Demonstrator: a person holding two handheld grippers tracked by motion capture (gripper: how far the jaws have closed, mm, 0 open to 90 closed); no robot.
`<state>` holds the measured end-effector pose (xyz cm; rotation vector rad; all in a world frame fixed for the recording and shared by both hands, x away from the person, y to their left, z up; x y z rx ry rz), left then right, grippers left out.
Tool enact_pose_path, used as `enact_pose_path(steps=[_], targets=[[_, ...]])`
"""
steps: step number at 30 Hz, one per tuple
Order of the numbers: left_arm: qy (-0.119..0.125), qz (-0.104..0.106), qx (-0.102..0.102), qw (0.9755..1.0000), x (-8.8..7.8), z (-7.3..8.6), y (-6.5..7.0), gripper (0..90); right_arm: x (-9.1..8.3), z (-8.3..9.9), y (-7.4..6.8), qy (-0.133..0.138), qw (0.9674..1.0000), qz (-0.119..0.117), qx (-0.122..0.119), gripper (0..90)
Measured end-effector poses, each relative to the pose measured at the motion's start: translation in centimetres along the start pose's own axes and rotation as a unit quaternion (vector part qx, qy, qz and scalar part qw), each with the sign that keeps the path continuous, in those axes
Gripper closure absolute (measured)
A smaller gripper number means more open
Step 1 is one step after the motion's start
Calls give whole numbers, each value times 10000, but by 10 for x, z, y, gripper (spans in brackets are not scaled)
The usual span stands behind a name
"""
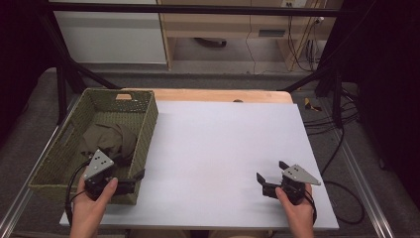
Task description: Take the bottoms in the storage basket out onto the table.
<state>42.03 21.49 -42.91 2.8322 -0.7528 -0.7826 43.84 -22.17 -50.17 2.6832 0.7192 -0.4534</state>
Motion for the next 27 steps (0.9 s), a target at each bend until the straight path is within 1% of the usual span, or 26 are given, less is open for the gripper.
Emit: enact_pose_path(steps=[4,9,18,24,27], targets=[[16,-8,21,10000,1,0,1,55,0,-1,-1,22,10000,-27,-4,73],[-37,-42,68,10000,2,1,1,55,0,-1,-1,31,10000,-24,-10,73],[-38,-53,51,10000,2,1,1,55,0,-2,-4,40,10000,-70,-51,72],[-51,-58,85,9999,2,2,2,55,-1,-2,-5,51,9999,-86,-45,70],[-16,-40,66,10000,2,1,3,55,-1,-3,-6,54,9999,-108,-73,68]])
Point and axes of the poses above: each handheld gripper's, and its own axes: x roughly forward along the jaws, z roughly out of its underside, y roughly to its right, the point moved 8 cm from there along x, roughly forward along the jaws, and after that the axes turned 15 degrees about -x, right-handed, at the moved point
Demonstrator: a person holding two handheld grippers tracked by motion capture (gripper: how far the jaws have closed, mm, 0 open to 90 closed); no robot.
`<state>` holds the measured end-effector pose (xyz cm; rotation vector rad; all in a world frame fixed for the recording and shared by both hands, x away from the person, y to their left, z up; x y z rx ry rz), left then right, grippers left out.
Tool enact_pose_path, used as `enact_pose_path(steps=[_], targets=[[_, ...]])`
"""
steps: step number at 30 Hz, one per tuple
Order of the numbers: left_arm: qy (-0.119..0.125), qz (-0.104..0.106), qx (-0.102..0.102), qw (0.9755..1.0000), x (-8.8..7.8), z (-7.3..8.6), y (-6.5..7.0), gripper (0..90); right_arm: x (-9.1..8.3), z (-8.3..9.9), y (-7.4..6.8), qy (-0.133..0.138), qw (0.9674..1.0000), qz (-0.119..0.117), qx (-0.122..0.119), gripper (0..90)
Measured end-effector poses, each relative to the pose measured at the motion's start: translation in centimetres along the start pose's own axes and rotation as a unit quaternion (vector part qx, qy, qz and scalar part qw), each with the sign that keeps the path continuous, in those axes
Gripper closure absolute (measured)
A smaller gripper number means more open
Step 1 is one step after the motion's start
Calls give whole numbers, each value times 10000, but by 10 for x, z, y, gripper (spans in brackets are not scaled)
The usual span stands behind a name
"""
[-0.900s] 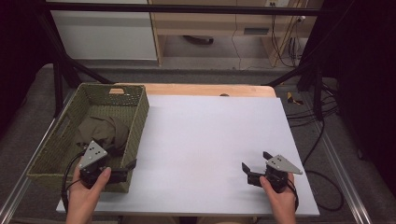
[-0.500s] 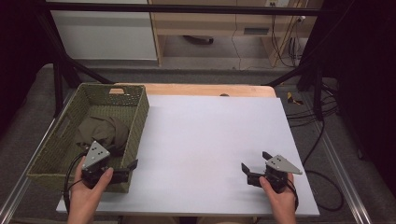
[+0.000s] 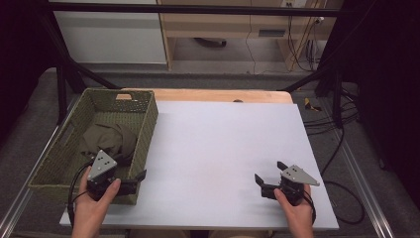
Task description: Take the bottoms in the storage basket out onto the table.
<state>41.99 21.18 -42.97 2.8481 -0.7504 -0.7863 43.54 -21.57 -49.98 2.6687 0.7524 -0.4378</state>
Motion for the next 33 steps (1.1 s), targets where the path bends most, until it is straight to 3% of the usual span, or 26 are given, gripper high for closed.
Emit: enact_pose_path(steps=[6,12,15,22,26,31,33], targets=[[91,-35,19,10000,-8,-12,4,55,0,-1,0,18,10000,-16,1,65],[58,-82,-124,9999,-12,-17,2,56,-1,0,0,-11,10000,8,15,65],[47,-117,10,9999,-16,-26,3,59,-1,-1,0,-13,10000,10,14,65],[12,-158,14,9999,-19,-48,-11,64,0,-1,-2,-76,10000,26,-10,63],[-138,-454,242,9986,-17,-56,-23,55,0,0,-2,-129,9999,52,-29,63],[-232,-547,322,9977,-16,-66,-35,56,1,0,-3,-147,9998,61,-73,63],[-274,-537,258,9979,-15,-69,-40,55,2,0,-4,-156,9998,79,-65,63]])
Point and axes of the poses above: each handheld gripper's, and its own axes: x roughly forward along the jaws, z roughly out of its underside, y roughly to its right, the point moved 8 cm from there along x, roughly forward along the jaws, and after that the axes turned 15 degrees about -x, right-handed, at the moved point
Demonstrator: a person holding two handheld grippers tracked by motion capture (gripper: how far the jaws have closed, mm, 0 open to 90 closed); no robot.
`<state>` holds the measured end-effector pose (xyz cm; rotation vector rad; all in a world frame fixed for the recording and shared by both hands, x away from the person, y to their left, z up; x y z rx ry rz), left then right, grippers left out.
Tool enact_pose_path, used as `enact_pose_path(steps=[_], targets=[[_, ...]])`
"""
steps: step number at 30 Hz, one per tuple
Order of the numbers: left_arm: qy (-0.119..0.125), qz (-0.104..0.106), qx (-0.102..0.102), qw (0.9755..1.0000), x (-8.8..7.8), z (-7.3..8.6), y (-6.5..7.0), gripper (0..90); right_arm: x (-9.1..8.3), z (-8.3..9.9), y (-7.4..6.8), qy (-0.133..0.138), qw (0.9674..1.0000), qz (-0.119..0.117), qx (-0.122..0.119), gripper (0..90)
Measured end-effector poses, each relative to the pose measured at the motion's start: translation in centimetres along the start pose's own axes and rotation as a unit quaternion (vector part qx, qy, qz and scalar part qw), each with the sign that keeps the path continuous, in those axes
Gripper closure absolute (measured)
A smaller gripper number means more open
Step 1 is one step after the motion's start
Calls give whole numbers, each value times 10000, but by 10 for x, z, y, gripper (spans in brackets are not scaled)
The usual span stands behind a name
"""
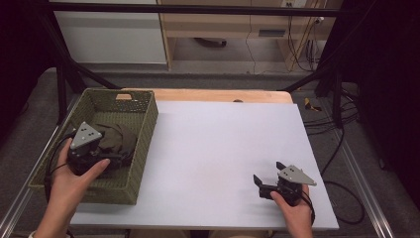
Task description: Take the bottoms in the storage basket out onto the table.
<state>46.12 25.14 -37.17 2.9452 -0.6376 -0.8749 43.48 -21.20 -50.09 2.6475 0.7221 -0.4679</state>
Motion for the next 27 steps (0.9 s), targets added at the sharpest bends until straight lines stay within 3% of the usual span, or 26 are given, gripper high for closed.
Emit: enact_pose_path(steps=[9,15,27], targets=[[-228,-25,-211,9995,11,-5,-22,58,1,0,1,-29,10000,68,31,75],[-351,-193,-47,9992,15,-8,-30,59,2,1,1,-53,9999,106,50,79],[-502,-320,-110,9982,21,-12,-50,60,2,0,0,-88,9999,25,107,67]])
Point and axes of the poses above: each handheld gripper's, and its own axes: x roughly forward along the jaws, z roughly out of its underside, y roughly to its right, the point moved 8 cm from there along x, roughly forward along the jaws, and after that the axes turned 15 degrees about -x, right-handed, at the moved point
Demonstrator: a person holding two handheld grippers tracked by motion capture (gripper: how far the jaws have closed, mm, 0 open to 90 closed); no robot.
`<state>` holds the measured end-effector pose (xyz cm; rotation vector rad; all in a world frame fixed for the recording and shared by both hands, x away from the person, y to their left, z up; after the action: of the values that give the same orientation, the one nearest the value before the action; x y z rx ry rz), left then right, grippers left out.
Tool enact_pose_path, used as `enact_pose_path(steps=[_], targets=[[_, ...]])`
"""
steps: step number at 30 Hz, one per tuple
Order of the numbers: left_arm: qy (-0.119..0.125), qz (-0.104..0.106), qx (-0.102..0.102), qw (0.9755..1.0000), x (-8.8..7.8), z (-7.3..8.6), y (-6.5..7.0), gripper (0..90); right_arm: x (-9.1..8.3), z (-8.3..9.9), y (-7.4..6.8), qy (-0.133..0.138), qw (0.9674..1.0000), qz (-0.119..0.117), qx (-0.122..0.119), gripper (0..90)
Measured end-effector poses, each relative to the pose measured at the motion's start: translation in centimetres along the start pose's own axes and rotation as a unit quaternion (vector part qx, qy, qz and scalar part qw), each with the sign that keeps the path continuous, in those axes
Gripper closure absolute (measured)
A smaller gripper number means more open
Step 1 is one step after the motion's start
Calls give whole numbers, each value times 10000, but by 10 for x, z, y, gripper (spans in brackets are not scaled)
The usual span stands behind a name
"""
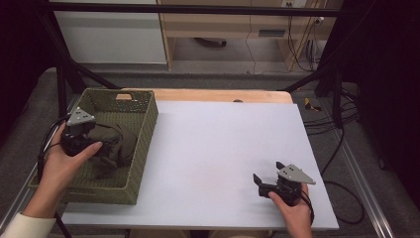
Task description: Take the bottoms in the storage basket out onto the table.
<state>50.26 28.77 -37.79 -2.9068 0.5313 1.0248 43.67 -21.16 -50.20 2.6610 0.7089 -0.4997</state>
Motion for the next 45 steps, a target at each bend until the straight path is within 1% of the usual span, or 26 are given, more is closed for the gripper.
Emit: enact_pose_path(steps=[5,11,17,20,21,22,24,25,26,27,28,29,30,31,32,33,36,39,41,45], targets=[[-41,-48,7,10000,1,-3,-6,62,0,0,1,-17,10000,-13,17,66],[-230,-76,-21,9997,10,-1,-12,62,-1,0,1,-23,10000,-22,40,65],[-386,-75,57,9992,19,0,-12,60,0,1,0,-64,10000,-55,37,65],[-519,-136,102,9985,25,3,-14,58,0,1,0,-77,9999,-64,39,65],[-519,-136,102,9985,25,3,-14,56,0,1,0,-76,9999,-66,38,65],[-611,-182,114,9979,29,6,-17,55,0,1,0,-80,9999,-70,31,65],[-703,-214,49,9973,33,10,-20,55,1,1,0,-84,9999,-83,16,65],[-741,-250,49,9969,35,12,-22,55,1,1,-1,-90,9999,-94,26,65],[-776,-292,101,9965,37,14,-23,54,1,1,-1,-99,9999,-109,23,65],[-819,-383,194,9957,39,16,-26,53,1,1,-1,-99,9999,-116,22,65],[-847,-437,218,9952,41,18,-27,53,1,1,-2,-111,9998,-134,29,66],[-886,-416,172,9951,43,20,-28,49,1,2,-2,-127,9998,-150,44,67],[-886,-416,172,9951,43,20,-28,35,2,2,-2,-129,9998,-153,47,67],[-958,-354,125,9947,48,25,-29,18,2,2,-3,-149,9997,-174,37,67],[-958,-354,125,9947,48,25,-29,10,2,2,-3,-151,9997,-176,34,66],[-1046,-414,134,9936,54,29,-32,7,2,2,-3,-163,9997,-188,18,66],[-1094,-490,87,9928,61,34,-38,0,2,2,-4,-159,9997,-204,5,67],[-1069,-422,-94,9933,67,39,-43,0,3,2,-5,-170,9996,-213,-12,66],[-1142,-477,-94,9923,71,43,-47,0,3,2,-5,-180,9996,-223,-12,66],[-1180,-448,-114,9919,78,49,-49,0,3,3,-5,-192,9995,-236,-31,66]])
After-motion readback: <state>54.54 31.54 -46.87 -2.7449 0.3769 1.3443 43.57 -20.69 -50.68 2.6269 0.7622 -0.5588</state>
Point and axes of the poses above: each handheld gripper's, and its own axes: x roughly forward along the jaws, z roughly out of its underside, y roughly to its right, the point moved 8 cm from there along x, roughly forward along the jaws, and after that the axes turned 15 degrees about -x, right-handed, at the moved point
